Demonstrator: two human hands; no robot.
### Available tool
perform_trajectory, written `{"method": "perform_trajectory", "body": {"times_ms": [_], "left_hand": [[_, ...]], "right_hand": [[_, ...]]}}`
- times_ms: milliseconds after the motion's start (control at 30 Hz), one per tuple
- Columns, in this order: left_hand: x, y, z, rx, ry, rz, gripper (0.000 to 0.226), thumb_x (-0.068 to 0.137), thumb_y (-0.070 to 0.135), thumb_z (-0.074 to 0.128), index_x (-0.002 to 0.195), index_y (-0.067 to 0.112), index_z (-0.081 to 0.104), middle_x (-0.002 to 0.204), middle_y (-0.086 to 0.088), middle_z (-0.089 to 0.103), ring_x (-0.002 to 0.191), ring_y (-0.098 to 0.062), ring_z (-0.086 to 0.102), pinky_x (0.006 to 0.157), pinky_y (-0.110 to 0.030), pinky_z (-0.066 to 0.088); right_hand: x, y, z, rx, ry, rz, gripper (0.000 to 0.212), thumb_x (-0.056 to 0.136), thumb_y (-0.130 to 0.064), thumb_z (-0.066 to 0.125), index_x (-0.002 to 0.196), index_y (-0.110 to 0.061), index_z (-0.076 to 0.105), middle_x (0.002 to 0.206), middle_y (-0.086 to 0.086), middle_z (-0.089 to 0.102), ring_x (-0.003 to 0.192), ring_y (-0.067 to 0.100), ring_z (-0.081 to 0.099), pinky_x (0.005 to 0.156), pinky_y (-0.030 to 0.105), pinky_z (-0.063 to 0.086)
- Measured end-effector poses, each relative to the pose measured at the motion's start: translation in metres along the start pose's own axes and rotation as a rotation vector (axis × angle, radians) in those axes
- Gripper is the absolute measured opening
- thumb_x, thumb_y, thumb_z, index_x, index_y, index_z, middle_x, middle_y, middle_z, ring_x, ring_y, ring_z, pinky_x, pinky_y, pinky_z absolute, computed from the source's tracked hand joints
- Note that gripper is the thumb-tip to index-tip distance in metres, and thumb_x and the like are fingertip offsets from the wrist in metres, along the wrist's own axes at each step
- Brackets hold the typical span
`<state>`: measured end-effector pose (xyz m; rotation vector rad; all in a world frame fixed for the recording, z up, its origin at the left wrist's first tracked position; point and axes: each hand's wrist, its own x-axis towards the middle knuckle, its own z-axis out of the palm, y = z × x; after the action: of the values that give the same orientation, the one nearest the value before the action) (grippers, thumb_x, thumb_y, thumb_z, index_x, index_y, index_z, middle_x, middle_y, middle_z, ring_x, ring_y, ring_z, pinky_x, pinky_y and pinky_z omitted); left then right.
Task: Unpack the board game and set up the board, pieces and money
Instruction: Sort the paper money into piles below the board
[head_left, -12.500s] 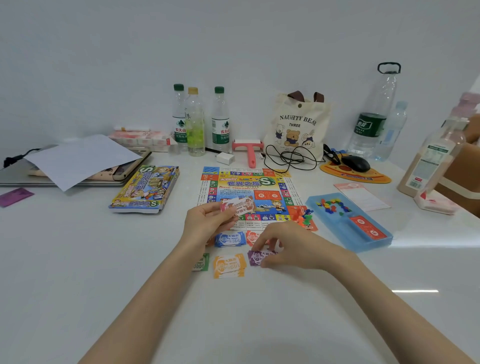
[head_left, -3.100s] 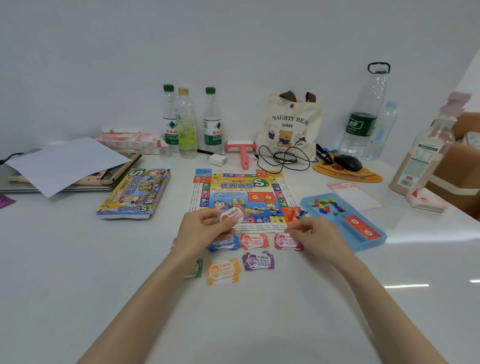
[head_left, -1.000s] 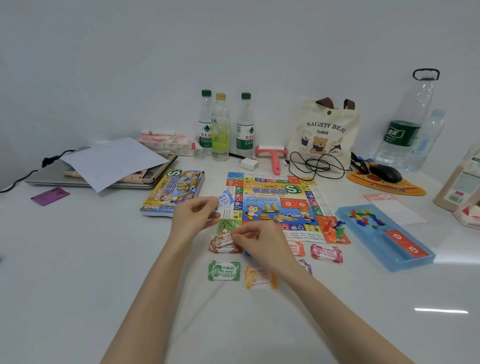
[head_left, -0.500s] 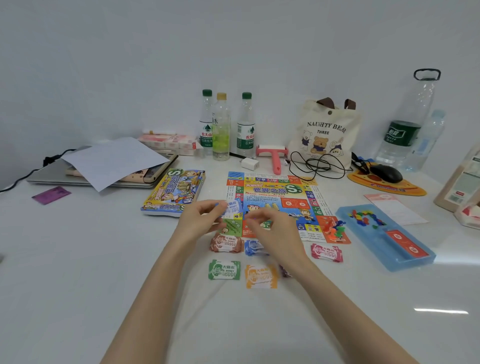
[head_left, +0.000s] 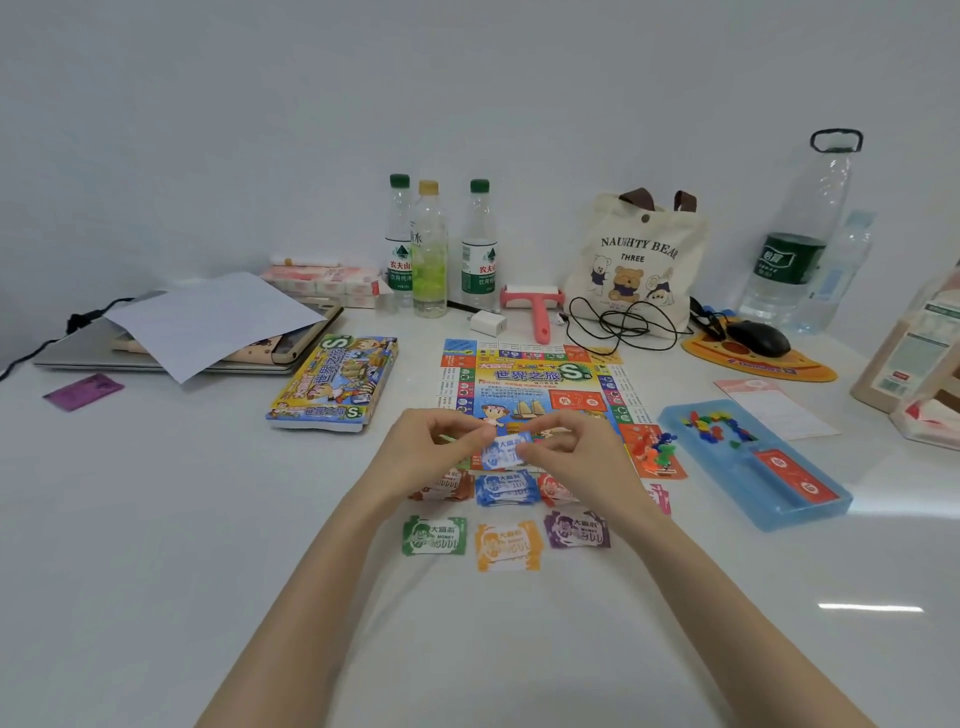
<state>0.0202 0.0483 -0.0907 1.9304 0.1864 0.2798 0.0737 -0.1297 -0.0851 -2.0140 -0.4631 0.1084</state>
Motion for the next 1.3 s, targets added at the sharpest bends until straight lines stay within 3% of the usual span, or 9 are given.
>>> {"method": "perform_trajectory", "body": {"times_ms": [133, 233, 333, 567, 733, 900, 1033, 1167, 1300], "left_hand": [[0.001, -0.004, -0.002, 0.227, 0.030, 0.056, 0.006, 0.080, 0.035, 0.075, 0.086, 0.033, 0.076, 0.084, 0.018, 0.071, 0.067, -0.003, 0.059, 0.057, -0.007, 0.041], [0.000, -0.003, -0.003, 0.310, 0.019, 0.073, 0.003, 0.081, 0.035, 0.074, 0.084, 0.035, 0.075, 0.083, 0.020, 0.069, 0.068, 0.000, 0.058, 0.056, -0.006, 0.039], [0.000, -0.003, -0.006, 0.347, 0.008, 0.082, 0.004, 0.082, 0.034, 0.073, 0.086, 0.036, 0.074, 0.086, 0.022, 0.067, 0.074, 0.000, 0.058, 0.054, -0.008, 0.038], [0.001, -0.011, -0.028, 0.440, 0.039, 0.010, 0.019, 0.081, 0.038, 0.074, 0.099, 0.033, 0.074, 0.094, 0.020, 0.067, 0.087, -0.006, 0.054, 0.062, -0.019, 0.037], [-0.002, -0.011, -0.042, 0.603, -0.071, -0.066, 0.040, 0.067, 0.043, 0.083, 0.104, 0.033, 0.072, 0.098, 0.013, 0.059, 0.092, -0.008, 0.050, 0.072, -0.026, 0.036], [-0.004, -0.017, -0.051, 0.609, -0.097, -0.090, 0.041, 0.056, 0.046, 0.088, 0.092, 0.043, 0.069, 0.099, 0.012, 0.058, 0.087, -0.001, 0.052, 0.065, -0.019, 0.038], [-0.006, -0.020, -0.053, 0.635, -0.109, -0.088, 0.047, 0.053, 0.047, 0.090, 0.095, 0.042, 0.068, 0.097, 0.012, 0.054, 0.087, -0.002, 0.051, 0.066, -0.019, 0.039], [-0.006, -0.020, -0.051, 0.644, -0.120, -0.090, 0.044, 0.055, 0.044, 0.090, 0.092, 0.040, 0.067, 0.099, 0.012, 0.053, 0.089, -0.003, 0.051, 0.065, -0.018, 0.039], [-0.005, -0.022, -0.051, 0.625, -0.131, -0.102, 0.037, 0.056, 0.042, 0.090, 0.085, 0.037, 0.068, 0.098, 0.012, 0.055, 0.089, -0.002, 0.052, 0.065, -0.018, 0.039]], "right_hand": [[0.000, 0.007, 0.000, -0.086, -0.046, 0.046, 0.015, 0.082, -0.023, 0.073, 0.093, -0.029, 0.064, 0.070, -0.002, 0.072, 0.066, 0.011, 0.066, 0.054, 0.017, 0.048], [0.002, 0.013, 0.005, -0.173, -0.079, 0.035, 0.016, 0.080, -0.025, 0.074, 0.092, -0.030, 0.064, 0.069, -0.004, 0.072, 0.059, 0.006, 0.063, 0.065, 0.029, 0.054], [0.002, 0.017, 0.010, -0.297, -0.061, 0.006, 0.016, 0.078, -0.029, 0.073, 0.091, -0.032, 0.065, 0.072, -0.010, 0.069, 0.068, 0.003, 0.064, 0.071, 0.032, 0.055], [0.000, 0.013, 0.013, -0.465, -0.011, -0.108, 0.017, 0.079, -0.030, 0.073, 0.094, -0.034, 0.065, 0.070, -0.011, 0.054, 0.072, 0.007, 0.054, 0.066, 0.029, 0.046], [0.000, 0.001, 0.017, -0.496, -0.045, -0.253, 0.021, 0.084, -0.037, 0.068, 0.105, -0.034, 0.068, 0.096, -0.013, 0.059, 0.104, 0.009, 0.048, 0.094, 0.033, 0.039], [0.007, -0.012, 0.031, -0.657, -0.169, -0.265, 0.038, 0.081, -0.057, 0.065, 0.113, -0.037, 0.067, 0.114, -0.008, 0.063, 0.128, 0.022, 0.040, 0.112, 0.045, 0.028], [0.008, -0.018, 0.036, -0.763, -0.259, -0.186, 0.042, 0.080, -0.058, 0.063, 0.116, -0.037, 0.062, 0.120, -0.003, 0.053, 0.132, 0.026, 0.032, 0.113, 0.045, 0.022], [0.009, -0.024, 0.040, -0.798, -0.329, -0.159, 0.040, 0.080, -0.055, 0.064, 0.114, -0.036, 0.060, 0.117, -0.004, 0.052, 0.122, 0.021, 0.036, 0.103, 0.042, 0.030], [0.011, -0.027, 0.042, -0.783, -0.336, -0.155, 0.037, 0.079, -0.052, 0.066, 0.110, -0.032, 0.062, 0.112, -0.004, 0.054, 0.123, 0.022, 0.037, 0.103, 0.041, 0.030]]}}
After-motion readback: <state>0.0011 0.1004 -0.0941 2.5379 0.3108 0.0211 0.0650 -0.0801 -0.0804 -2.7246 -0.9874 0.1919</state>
